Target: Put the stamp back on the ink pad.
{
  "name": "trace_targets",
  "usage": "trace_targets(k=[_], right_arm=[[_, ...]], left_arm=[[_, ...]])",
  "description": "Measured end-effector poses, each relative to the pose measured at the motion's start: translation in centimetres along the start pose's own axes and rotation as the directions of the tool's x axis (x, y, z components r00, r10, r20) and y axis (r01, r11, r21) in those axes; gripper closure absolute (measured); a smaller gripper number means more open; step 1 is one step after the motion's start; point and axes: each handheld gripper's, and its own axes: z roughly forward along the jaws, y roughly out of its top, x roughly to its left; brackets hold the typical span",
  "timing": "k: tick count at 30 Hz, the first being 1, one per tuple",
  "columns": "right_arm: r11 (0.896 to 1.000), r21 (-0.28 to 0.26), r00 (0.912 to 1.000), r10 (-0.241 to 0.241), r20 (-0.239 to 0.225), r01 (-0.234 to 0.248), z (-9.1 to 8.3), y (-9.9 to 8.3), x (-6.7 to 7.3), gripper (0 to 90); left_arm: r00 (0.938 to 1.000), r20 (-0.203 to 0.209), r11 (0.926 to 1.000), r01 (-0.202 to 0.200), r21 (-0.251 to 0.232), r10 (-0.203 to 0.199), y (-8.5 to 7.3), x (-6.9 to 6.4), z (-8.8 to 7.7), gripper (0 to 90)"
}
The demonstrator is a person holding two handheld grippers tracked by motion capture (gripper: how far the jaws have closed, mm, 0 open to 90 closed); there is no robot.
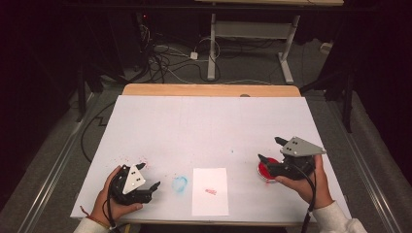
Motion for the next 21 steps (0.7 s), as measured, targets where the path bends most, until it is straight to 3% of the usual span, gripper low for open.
trace_targets(k=[1,10,15,21], right_arm=[[1.0,-0.002,0.9997,0.001,0.024,-0.001,0.0,0.0,0.1,21.5],[0.998,-0.057,0.9995,-0.023,0.023,0.024,-0.9,-0.1,0.5,19.6],[0.995,-0.09,0.9984,-0.029,0.049,0.033,-1.4,-0.4,0.7,20.9],[0.995,-0.094,0.9981,-0.037,0.049,0.041,-1.8,-0.9,0.8,20.6]], left_arm=[[1.0,0.0,1.0,-0.001,0.0,0.001,0.0,0.0,0.0,21.4],[1.0,-0.006,1.0,-0.003,-0.005,0.003,0.0,0.0,-0.1,21.1],[0.9999,-0.014,0.9999,0.001,-0.017,-0.001,0.0,0.0,-0.1,20.9],[0.9999,-0.015,0.9998,-0.001,-0.018,0.0,0.1,0.0,-0.1,21.0]])
